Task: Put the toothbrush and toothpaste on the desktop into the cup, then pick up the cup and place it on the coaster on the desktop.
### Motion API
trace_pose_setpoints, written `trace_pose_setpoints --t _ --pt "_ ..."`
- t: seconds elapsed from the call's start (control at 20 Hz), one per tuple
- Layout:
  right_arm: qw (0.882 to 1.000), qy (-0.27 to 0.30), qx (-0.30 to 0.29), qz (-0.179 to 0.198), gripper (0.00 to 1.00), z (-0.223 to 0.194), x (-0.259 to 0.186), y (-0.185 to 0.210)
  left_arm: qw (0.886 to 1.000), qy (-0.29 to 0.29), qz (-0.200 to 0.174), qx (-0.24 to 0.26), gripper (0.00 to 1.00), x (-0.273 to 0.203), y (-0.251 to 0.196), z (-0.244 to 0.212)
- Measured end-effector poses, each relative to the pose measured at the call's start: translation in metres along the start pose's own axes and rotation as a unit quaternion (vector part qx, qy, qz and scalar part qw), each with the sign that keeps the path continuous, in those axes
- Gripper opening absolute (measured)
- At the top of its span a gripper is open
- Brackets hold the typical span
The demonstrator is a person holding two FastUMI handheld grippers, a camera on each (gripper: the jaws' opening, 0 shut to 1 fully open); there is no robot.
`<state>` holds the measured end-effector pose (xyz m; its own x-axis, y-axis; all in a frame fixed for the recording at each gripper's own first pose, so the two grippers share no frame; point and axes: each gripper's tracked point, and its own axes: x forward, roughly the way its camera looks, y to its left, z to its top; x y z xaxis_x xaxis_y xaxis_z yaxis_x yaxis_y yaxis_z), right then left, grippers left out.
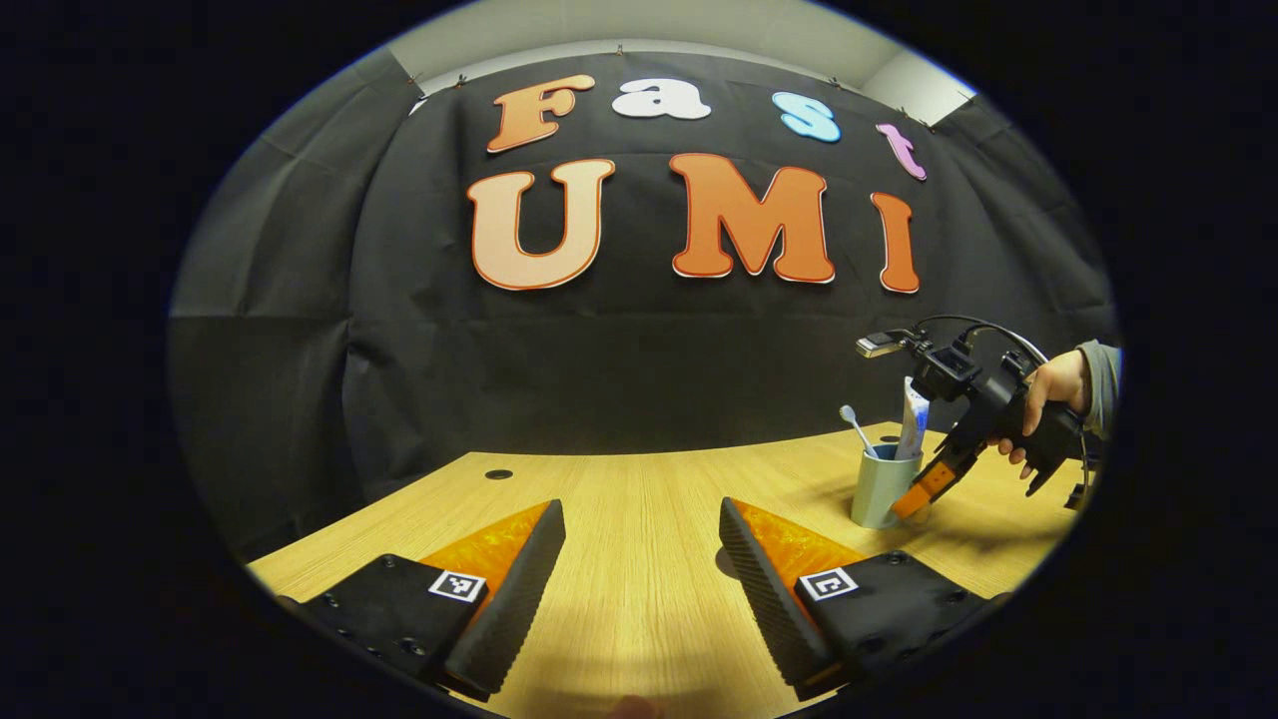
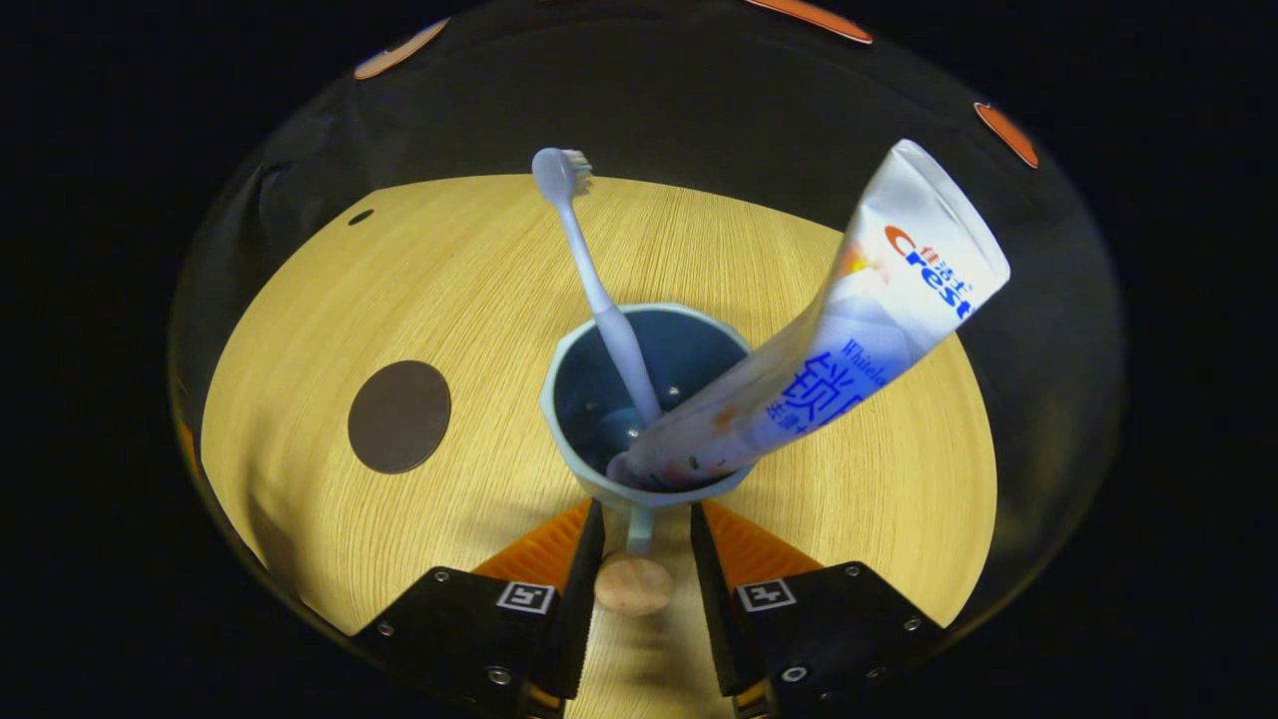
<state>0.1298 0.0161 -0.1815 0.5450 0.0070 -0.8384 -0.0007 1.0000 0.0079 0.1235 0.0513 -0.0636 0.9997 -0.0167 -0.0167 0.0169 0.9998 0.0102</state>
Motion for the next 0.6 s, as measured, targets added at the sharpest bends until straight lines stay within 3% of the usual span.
trace_pose_setpoints --t 0.1,0.35,0.6 --pt "1.0 0.007 0.021 0.017 0.31 -0.0066 0.0014 0.0013 1.0 0.002 0.003 -0.001 0.98 0.0014 0.0032 0.0018" --pt "0.998 -0.005 0.044 0.038 0.23 -0.002 0.0014 0.0057 1.0 0.003 0.006 -0.001 0.99 -0.0003 0.0051 -0.0023" --pt "0.997 -0.021 0.051 0.046 0.22 -0.0029 0.0026 0.0081 1.0 0.003 0.01 0.001 0.96 -0.0009 0.0081 -0.0031"
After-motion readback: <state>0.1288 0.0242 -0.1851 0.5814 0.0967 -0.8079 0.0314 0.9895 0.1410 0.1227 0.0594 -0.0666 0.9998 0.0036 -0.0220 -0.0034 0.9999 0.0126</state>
